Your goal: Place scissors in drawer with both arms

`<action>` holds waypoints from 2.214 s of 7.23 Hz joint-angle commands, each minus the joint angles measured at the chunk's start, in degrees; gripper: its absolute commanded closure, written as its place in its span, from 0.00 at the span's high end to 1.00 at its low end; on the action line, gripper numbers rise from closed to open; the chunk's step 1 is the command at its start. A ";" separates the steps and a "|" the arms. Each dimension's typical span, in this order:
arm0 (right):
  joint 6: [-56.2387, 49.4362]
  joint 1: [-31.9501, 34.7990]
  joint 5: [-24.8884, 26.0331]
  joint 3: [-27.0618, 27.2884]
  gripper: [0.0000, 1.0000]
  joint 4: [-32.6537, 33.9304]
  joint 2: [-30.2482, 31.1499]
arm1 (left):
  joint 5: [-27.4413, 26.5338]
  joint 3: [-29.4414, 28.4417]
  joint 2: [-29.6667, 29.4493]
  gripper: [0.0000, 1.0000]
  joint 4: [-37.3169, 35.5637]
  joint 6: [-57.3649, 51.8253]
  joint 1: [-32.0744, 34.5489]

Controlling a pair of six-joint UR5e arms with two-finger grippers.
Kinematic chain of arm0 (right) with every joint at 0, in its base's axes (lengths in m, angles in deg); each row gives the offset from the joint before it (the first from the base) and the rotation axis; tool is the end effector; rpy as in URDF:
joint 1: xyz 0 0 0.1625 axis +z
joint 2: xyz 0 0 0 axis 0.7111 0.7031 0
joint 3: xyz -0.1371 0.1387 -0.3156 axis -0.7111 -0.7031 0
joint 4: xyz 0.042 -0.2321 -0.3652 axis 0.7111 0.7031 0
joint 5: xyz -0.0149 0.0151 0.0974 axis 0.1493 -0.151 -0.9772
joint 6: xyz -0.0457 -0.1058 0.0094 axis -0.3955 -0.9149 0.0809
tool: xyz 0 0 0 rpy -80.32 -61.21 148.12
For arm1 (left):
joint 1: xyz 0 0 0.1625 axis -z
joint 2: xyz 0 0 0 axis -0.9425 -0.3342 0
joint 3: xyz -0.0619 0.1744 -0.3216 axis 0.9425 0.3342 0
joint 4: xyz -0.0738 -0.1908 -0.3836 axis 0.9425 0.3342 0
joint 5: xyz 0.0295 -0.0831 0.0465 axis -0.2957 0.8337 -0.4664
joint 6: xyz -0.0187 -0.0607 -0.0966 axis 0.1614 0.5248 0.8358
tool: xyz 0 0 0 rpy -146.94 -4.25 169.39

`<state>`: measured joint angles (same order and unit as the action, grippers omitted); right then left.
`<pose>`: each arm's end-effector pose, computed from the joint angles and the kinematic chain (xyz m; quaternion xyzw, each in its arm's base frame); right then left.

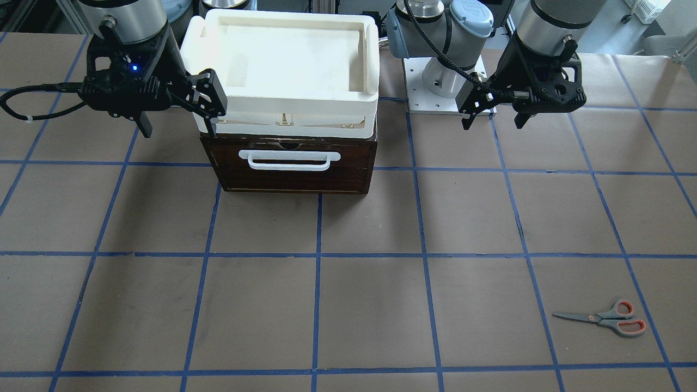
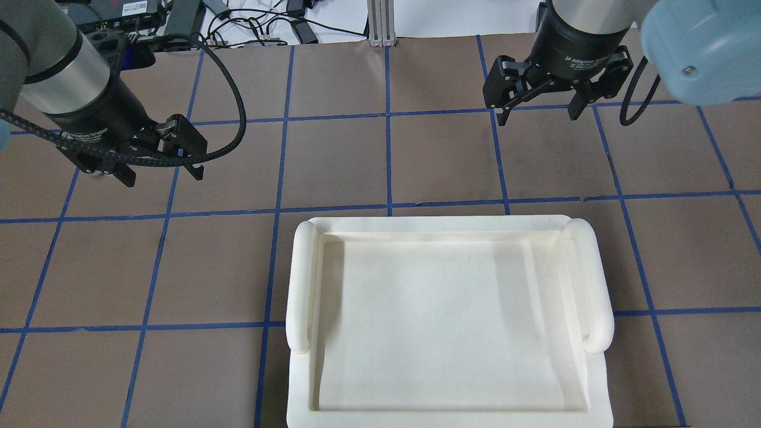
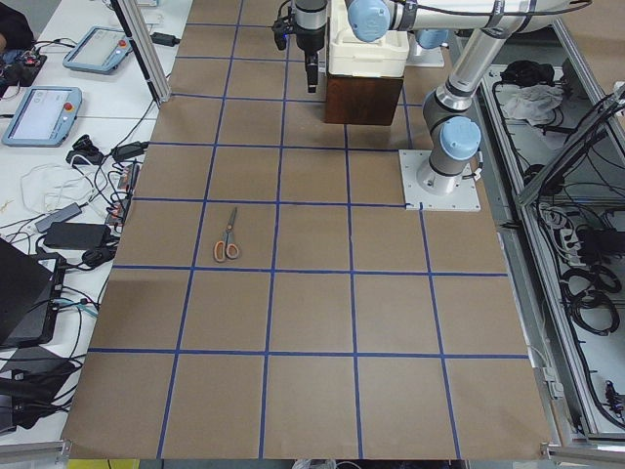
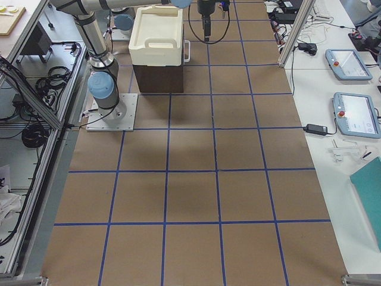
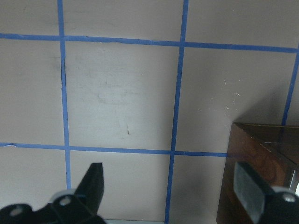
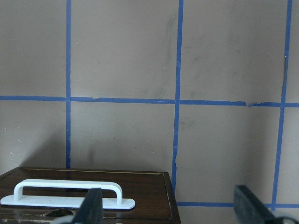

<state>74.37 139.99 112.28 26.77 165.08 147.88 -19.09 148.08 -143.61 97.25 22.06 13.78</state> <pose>0.1757 -0.5107 0.4470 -0.0280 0.9990 -0.0342 0.0029 -0.0858 -0.4804 0.4160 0.0323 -0.9994 -0.0099 0.0010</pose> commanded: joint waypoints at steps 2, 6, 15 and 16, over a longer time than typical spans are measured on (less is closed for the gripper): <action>-8.55 2.79 -5.96 0.13 1.00 0.36 -3.96 | -0.04 -0.07 -0.92 1.00 -0.76 -0.33 -1.11; -35.53 3.60 -3.46 3.62 1.00 4.49 -6.61 | -0.83 -0.16 -4.61 1.00 -5.51 -35.99 -10.38; -58.04 12.19 -7.16 3.91 1.00 6.61 -15.15 | -0.74 -0.86 -26.04 1.00 -29.74 -88.80 -21.94; -60.23 12.65 -6.90 3.82 1.00 7.21 -15.93 | -0.74 -0.86 -28.59 1.00 -34.21 -93.19 -21.94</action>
<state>16.90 151.46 105.28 30.61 172.20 132.59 -19.83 147.36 -168.96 68.01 -65.76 -8.00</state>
